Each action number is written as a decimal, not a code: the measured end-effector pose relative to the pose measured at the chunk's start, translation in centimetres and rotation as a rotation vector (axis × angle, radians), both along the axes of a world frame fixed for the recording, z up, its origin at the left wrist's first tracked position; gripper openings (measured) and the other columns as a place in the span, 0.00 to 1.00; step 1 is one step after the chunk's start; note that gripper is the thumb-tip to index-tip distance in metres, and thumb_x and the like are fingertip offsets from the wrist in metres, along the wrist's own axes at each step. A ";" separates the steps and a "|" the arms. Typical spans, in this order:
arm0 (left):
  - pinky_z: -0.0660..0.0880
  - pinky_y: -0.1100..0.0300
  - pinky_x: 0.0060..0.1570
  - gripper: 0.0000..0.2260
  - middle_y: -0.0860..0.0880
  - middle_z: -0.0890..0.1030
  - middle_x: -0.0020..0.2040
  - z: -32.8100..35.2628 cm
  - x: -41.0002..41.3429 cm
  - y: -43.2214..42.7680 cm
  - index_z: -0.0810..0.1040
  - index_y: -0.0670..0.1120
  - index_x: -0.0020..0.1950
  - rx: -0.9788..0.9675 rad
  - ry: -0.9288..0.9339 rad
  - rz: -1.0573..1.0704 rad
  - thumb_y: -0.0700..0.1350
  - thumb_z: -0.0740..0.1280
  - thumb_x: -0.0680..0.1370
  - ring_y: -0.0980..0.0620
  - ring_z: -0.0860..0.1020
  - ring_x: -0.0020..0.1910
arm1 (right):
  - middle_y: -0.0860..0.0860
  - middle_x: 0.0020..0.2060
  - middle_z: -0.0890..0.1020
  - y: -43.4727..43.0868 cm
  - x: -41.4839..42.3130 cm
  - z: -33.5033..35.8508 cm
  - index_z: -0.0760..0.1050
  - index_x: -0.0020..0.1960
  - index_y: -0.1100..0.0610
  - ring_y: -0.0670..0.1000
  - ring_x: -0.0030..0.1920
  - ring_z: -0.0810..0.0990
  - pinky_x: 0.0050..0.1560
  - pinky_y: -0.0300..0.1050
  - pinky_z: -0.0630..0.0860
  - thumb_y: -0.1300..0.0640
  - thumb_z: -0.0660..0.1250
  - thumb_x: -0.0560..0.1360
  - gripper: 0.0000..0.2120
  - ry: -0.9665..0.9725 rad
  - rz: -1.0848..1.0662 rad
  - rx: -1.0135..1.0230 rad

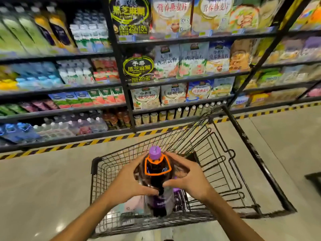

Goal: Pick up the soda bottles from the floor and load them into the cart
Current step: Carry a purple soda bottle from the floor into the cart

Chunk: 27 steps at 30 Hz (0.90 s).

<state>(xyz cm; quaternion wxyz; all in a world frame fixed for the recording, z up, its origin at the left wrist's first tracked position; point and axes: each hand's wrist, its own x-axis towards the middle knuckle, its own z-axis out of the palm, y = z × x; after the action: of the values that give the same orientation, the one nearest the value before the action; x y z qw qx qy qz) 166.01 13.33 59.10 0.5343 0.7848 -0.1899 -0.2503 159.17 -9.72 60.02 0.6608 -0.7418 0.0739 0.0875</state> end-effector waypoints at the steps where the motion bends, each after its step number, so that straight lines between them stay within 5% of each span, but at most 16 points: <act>1: 0.75 0.51 0.68 0.47 0.60 0.80 0.66 -1.6 0.4 -0.3 0.71 0.55 0.74 -0.003 0.038 0.019 0.47 0.87 0.58 0.59 0.78 0.65 | 0.43 0.64 0.83 -0.4 0.7 -1.5 0.80 0.67 0.41 0.46 0.69 0.79 0.71 0.54 0.75 0.67 0.84 0.64 0.38 0.027 -0.001 0.010; 6: 0.74 0.72 0.55 0.47 0.70 0.79 0.60 -10.1 2.1 -2.0 0.72 0.59 0.70 -0.035 0.184 0.151 0.47 0.86 0.54 0.68 0.78 0.60 | 0.45 0.66 0.83 -2.0 4.3 -9.5 0.80 0.68 0.40 0.47 0.69 0.79 0.72 0.54 0.75 0.63 0.85 0.64 0.37 0.141 0.013 0.049; 11: 0.74 0.53 0.65 0.44 0.59 0.81 0.65 -18.9 4.2 -4.2 0.74 0.59 0.71 -0.049 0.318 0.297 0.52 0.87 0.57 0.57 0.78 0.66 | 0.46 0.67 0.82 -3.5 7.4 -18.1 0.81 0.65 0.37 0.47 0.69 0.79 0.70 0.47 0.76 0.53 0.88 0.60 0.36 0.227 -0.073 0.109; 15: 0.77 0.66 0.58 0.38 0.59 0.83 0.63 -24.7 5.2 -6.4 0.74 0.52 0.72 -0.096 0.407 0.398 0.37 0.82 0.64 0.59 0.80 0.63 | 0.44 0.60 0.86 -4.5 9.2 -24.6 0.78 0.67 0.48 0.45 0.64 0.83 0.62 0.40 0.79 0.71 0.80 0.66 0.35 0.325 -0.096 0.114; 20: 0.78 0.51 0.63 0.35 0.56 0.84 0.61 -30.9 5.5 -7.2 0.80 0.67 0.62 -0.149 0.557 0.494 0.57 0.86 0.57 0.54 0.82 0.62 | 0.38 0.49 0.88 -4.6 11.0 -30.2 0.79 0.61 0.45 0.37 0.55 0.85 0.49 0.31 0.80 0.75 0.76 0.70 0.30 0.450 -0.085 0.161; 22: 0.76 0.42 0.65 0.39 0.54 0.84 0.61 -33.4 5.4 -7.3 0.78 0.64 0.65 -0.143 0.604 0.539 0.59 0.86 0.55 0.51 0.82 0.62 | 0.37 0.47 0.87 -4.6 11.6 -32.4 0.78 0.60 0.45 0.38 0.54 0.85 0.49 0.35 0.82 0.73 0.76 0.70 0.29 0.496 -0.070 0.168; 25: 0.77 0.41 0.65 0.42 0.56 0.84 0.61 -36.4 5.5 -7.4 0.75 0.65 0.67 -0.116 0.640 0.570 0.62 0.85 0.55 0.53 0.82 0.61 | 0.48 0.56 0.88 -4.4 12.4 -35.5 0.78 0.68 0.49 0.52 0.59 0.86 0.62 0.55 0.82 0.67 0.79 0.68 0.31 0.576 -0.065 0.201; 27: 0.78 0.43 0.64 0.40 0.60 0.83 0.61 -38.4 5.5 -7.3 0.73 0.68 0.67 -0.097 0.679 0.567 0.62 0.84 0.57 0.54 0.81 0.62 | 0.50 0.58 0.87 -4.4 12.7 -37.3 0.77 0.67 0.47 0.54 0.60 0.86 0.63 0.59 0.81 0.64 0.81 0.66 0.32 0.610 -0.074 0.219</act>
<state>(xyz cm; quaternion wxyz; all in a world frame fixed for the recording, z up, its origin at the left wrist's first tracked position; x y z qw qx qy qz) 171.48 6.06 20.72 0.6502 0.6531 0.2072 -0.3282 171.83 -14.14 22.74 0.6868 -0.6026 0.2857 0.2891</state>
